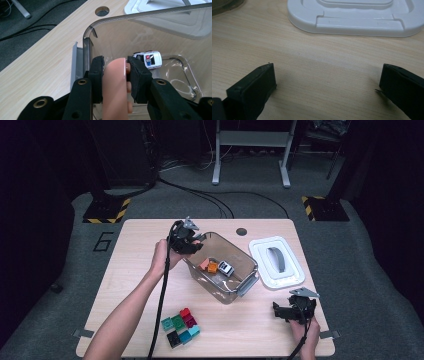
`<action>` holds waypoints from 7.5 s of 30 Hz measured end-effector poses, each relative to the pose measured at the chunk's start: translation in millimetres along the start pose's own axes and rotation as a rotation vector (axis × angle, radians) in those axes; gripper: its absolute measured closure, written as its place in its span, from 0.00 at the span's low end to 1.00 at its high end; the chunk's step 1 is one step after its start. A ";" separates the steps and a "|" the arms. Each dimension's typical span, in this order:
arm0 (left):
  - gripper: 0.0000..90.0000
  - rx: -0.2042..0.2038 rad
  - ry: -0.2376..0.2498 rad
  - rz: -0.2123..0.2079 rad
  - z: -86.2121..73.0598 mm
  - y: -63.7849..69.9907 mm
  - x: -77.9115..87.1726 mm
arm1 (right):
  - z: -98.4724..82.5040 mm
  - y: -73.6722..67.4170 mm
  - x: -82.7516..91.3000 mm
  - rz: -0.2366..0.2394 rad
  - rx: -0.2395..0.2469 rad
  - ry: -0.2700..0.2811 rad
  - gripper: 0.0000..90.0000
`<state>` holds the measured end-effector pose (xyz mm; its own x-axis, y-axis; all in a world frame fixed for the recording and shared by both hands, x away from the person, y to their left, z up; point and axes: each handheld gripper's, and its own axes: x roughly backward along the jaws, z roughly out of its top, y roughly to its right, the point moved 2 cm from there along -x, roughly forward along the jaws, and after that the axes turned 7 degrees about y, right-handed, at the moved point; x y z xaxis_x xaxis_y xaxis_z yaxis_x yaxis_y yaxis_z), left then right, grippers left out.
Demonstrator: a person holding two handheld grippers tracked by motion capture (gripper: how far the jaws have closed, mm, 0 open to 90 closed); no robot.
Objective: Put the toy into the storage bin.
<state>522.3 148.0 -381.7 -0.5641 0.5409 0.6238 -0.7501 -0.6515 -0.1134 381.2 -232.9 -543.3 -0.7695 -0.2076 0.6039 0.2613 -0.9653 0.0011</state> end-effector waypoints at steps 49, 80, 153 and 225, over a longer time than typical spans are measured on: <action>0.13 0.047 0.042 0.029 -62.0 17.9 71.6 | 0.0 0.0 0.0 0.000 0.000 0.001 0.00; 0.34 0.102 -0.134 -0.176 -157.3 84.6 31.1 | 0.0 -0.1 0.0 -0.001 -0.001 0.001 0.00; 0.75 0.076 -0.051 -0.039 -88.8 21.2 75.7 | -0.1 -0.1 0.0 0.000 -0.001 0.001 0.00; 0.74 -0.005 -0.098 -0.019 -12.4 -4.6 9.7 | -0.1 0.1 0.1 0.000 0.001 0.001 0.00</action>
<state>516.0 162.9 -384.7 -0.5133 0.4988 0.6984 -0.7626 -0.6384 -0.1046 381.1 -233.1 -543.4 -0.7701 -0.2083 0.6029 0.2621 -0.9650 0.0015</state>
